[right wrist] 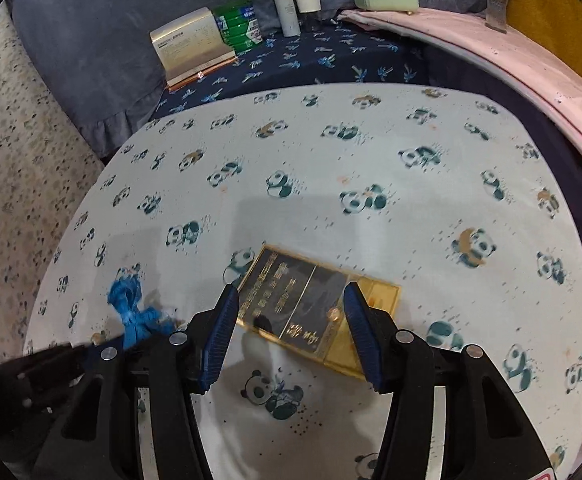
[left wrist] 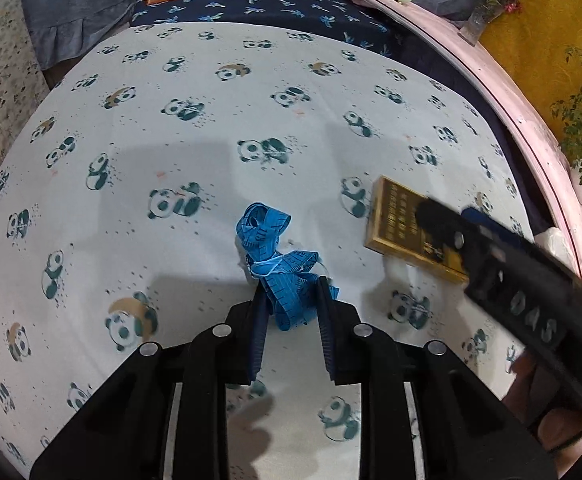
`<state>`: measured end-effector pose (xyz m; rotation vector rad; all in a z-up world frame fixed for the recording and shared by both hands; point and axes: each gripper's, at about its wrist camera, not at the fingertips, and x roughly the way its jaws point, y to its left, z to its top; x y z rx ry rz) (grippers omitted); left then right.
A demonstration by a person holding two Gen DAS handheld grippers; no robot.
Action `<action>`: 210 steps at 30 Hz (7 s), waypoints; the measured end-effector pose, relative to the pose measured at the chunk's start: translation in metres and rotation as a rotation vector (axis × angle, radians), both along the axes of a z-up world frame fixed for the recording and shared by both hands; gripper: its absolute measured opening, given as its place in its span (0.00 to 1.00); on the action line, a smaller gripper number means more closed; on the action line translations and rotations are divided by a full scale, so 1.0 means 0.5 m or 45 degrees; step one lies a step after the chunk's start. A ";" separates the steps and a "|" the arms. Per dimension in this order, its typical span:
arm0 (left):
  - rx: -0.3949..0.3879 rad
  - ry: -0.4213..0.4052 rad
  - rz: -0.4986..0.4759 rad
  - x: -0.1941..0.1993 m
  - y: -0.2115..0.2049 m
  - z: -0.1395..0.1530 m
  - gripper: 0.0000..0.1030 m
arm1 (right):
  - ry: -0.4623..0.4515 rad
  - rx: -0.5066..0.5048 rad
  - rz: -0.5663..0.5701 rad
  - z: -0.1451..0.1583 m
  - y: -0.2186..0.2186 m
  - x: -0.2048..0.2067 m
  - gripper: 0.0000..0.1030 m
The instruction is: Collect trash
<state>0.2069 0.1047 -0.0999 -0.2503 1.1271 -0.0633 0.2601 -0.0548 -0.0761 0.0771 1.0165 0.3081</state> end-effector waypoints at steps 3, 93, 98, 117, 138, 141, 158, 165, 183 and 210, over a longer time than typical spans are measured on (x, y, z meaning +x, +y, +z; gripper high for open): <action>0.010 -0.008 -0.023 -0.003 -0.023 0.005 0.22 | -0.002 0.013 0.009 0.007 -0.009 0.024 0.50; 0.070 -0.082 -0.305 -0.096 -0.291 0.073 0.46 | 0.027 0.064 -0.519 -0.039 -0.343 -0.318 0.58; 0.174 -0.087 -0.117 -0.060 -0.170 0.057 0.63 | 0.007 0.002 -0.518 -0.043 -0.321 -0.306 0.74; 0.146 0.024 0.047 0.016 -0.012 -0.012 0.25 | 0.012 0.002 -0.603 -0.036 -0.311 -0.258 0.54; 0.083 -0.151 -0.432 -0.084 -0.364 0.114 0.23 | -0.146 0.099 -0.681 0.063 -0.389 -0.319 0.54; 0.082 -0.174 -0.515 -0.097 -0.431 0.128 0.23 | -0.169 0.107 -0.733 0.074 -0.431 -0.339 0.54; -0.062 -0.193 -0.855 -0.071 -0.734 0.167 0.24 | -0.229 0.123 -1.031 0.092 -0.675 -0.423 0.54; -0.127 -0.179 -0.857 -0.035 -0.771 0.163 0.55 | -0.230 0.118 -1.050 0.087 -0.717 -0.408 0.54; 0.135 -0.295 -0.591 0.008 -0.641 0.150 0.63 | -0.212 0.072 -0.930 0.077 -0.687 -0.285 0.54; 0.272 -0.398 -0.485 -0.119 -0.497 0.180 0.87 | -0.285 -0.115 -0.822 0.174 -0.554 -0.375 0.73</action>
